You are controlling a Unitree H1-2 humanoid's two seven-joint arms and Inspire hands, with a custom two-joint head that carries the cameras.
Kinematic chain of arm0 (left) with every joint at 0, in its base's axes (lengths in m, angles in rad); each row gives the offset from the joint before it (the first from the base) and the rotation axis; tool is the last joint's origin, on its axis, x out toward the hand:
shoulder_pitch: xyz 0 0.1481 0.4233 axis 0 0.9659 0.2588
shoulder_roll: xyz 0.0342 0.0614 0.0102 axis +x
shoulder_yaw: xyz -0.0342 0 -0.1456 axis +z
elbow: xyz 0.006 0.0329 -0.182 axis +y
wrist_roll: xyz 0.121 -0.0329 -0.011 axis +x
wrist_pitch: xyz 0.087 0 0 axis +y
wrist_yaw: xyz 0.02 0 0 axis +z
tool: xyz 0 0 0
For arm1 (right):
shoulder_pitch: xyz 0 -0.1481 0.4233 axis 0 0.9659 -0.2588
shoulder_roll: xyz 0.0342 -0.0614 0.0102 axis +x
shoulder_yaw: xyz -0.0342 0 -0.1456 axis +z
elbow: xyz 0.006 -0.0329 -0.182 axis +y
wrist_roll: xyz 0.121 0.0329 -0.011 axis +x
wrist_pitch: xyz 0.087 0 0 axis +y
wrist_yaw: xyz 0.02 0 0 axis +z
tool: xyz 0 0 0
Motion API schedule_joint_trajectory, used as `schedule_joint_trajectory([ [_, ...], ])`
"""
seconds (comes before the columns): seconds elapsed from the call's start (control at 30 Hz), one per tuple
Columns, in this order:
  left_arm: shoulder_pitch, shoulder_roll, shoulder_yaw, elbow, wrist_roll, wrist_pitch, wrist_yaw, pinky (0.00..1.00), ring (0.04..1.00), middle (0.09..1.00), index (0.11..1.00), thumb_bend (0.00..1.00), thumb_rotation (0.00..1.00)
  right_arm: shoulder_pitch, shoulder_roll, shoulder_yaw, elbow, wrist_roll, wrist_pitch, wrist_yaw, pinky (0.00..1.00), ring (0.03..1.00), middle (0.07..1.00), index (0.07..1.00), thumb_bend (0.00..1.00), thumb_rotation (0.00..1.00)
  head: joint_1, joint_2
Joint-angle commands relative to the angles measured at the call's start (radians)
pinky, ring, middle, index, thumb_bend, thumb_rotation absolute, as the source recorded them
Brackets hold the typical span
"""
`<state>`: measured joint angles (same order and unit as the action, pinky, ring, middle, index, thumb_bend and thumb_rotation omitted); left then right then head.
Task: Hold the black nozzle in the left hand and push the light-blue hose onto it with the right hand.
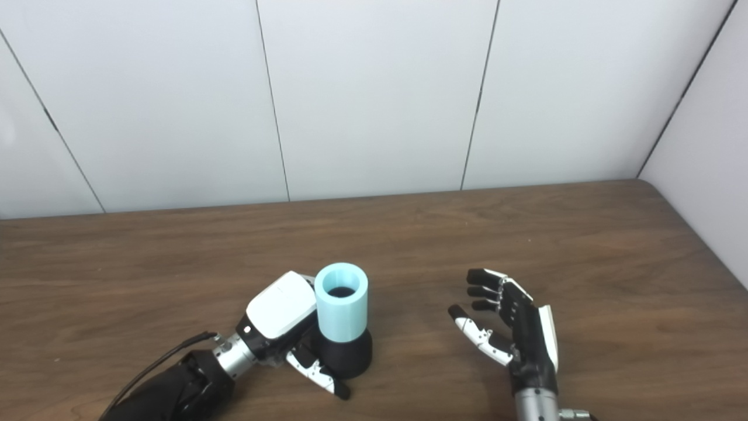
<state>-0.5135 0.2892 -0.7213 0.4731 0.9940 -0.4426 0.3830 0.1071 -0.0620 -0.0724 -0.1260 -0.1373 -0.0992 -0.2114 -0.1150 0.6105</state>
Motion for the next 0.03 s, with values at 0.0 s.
schedule_joint_trajectory([
  [0.0, 0.109, 0.028, -0.017, 0.071, 0.058, 0.123, -0.087, 0.55, 0.600, 0.601, 0.568, 0.75, 0.09, -0.015, 0.009, -0.004, -0.021, -0.005, 0.000, 0.004, 0.58, 0.662, 0.683, 0.657, 0.32, 0.13, -0.002, 0.001],
])
